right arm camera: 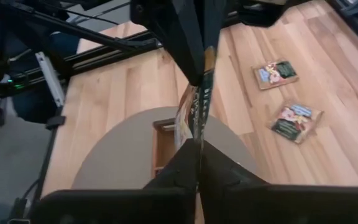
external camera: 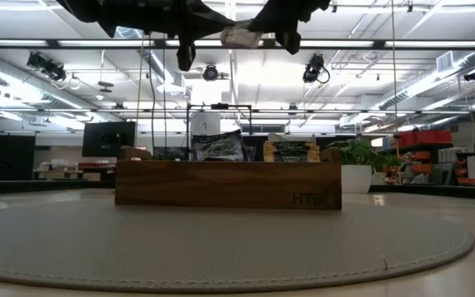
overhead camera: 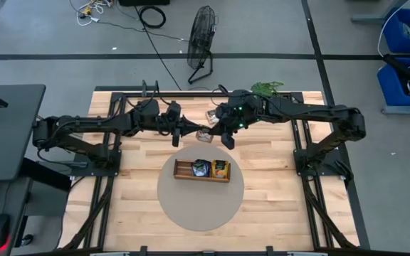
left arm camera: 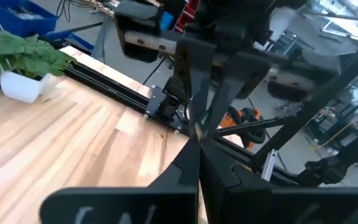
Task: Pick & Place Tea
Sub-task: Put the brown tea bag into the left section of the wooden organizer
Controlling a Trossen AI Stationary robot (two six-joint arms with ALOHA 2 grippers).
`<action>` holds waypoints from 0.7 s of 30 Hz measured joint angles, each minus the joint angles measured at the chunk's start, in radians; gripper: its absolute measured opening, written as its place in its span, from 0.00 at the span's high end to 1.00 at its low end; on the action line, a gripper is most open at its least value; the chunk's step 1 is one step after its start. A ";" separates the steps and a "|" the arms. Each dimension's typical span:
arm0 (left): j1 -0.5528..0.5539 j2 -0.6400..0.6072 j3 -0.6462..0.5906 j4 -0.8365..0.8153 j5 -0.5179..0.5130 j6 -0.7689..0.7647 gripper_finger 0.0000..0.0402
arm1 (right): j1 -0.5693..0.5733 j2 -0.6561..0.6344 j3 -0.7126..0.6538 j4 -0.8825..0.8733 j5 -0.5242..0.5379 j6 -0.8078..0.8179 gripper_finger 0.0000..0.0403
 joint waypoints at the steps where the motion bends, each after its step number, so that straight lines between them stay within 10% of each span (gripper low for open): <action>1: -0.006 -0.001 0.000 -0.005 -0.001 -0.004 0.99 | 0.000 -0.006 0.000 -0.001 -0.010 -0.001 0.94; 11: -0.098 -0.036 -0.018 -0.015 -0.113 -0.003 1.00 | -0.023 -0.083 0.000 -0.030 -0.003 -0.010 0.64; 21: -0.194 -0.329 -0.289 0.096 -0.330 -0.045 1.00 | -0.041 -0.112 -0.001 -0.095 0.059 -0.014 0.48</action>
